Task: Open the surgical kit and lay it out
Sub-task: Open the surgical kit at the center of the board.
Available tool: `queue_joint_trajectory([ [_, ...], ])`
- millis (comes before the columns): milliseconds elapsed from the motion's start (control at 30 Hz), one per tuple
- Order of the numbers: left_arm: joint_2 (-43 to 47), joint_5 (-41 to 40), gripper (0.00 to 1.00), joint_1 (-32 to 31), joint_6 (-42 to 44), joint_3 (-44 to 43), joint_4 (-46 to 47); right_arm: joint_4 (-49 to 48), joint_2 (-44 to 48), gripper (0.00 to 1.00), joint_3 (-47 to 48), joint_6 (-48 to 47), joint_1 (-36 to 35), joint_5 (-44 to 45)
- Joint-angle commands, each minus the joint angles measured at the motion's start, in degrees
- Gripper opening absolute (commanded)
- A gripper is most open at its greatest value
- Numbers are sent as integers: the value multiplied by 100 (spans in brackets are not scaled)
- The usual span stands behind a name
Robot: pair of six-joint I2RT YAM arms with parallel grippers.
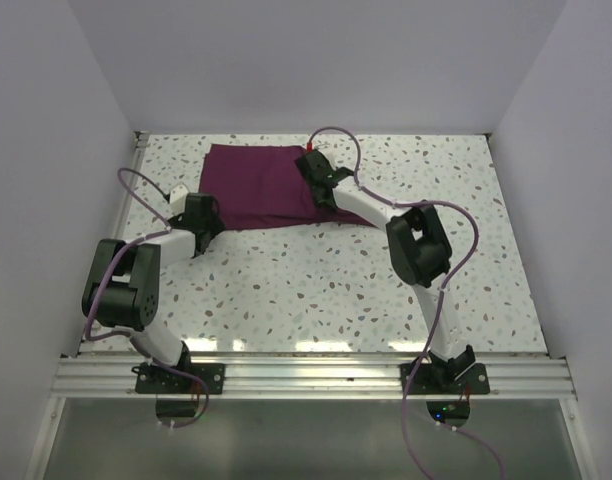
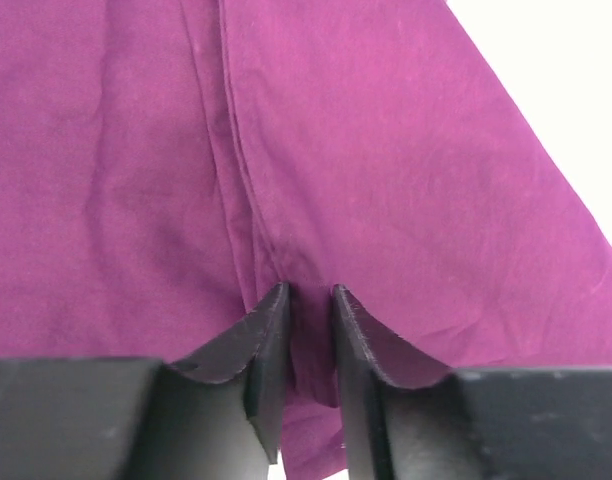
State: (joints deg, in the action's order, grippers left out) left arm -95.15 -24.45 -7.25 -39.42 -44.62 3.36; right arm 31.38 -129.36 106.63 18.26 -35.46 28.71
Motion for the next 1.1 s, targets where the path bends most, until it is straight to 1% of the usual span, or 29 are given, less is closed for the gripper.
queue_joint_trajectory([
  [0, -47, -139, 76, 13, -31, -196, 148, 185, 350, 25, -37, 19, -49, -32],
  [100, -65, -139, 76, 13, -31, -205, 139, 220, 350, 13, -81, 37, -57, -41],
  [133, -65, -139, 76, 13, -31, -196, 139, 220, 350, 8, -98, 37, -57, -58],
  [200, -73, -139, 76, 13, -31, -214, 130, 211, 341, 1, -160, 46, -57, -67],
  [233, -82, -139, 76, 13, -22, -214, 122, 220, 324, 0, -169, 55, -66, -76],
  [467, -100, -130, 76, 13, -13, -249, 104, 97, 376, 0, -248, 72, -66, -85],
  [567, -100, -139, 76, 13, -22, -249, 95, -8, 481, 0, -152, 29, -57, 161],
  [600, -100, -139, 76, 13, -13, -240, 95, -26, 491, 0, -90, 2, -31, 388],
  [667, -91, -139, 76, 13, -13, -240, 95, -18, 473, 0, 198, -59, 30, 565],
  [700, -82, -139, 76, 13, -13, -231, 95, -9, 421, 0, 296, -77, 144, 714],
  [800, -82, -139, 76, 4, -13, -222, 95, 18, 254, 0, 700, -68, 487, 803],
  [867, -82, -148, 76, 4, -13, -222, 104, 35, -1, 0, 1042, -42, 811, 820],
  [1067, -91, -218, 76, -40, -13, -231, 113, -34, -730, 0, 1869, -191, 1409, 1118],
])
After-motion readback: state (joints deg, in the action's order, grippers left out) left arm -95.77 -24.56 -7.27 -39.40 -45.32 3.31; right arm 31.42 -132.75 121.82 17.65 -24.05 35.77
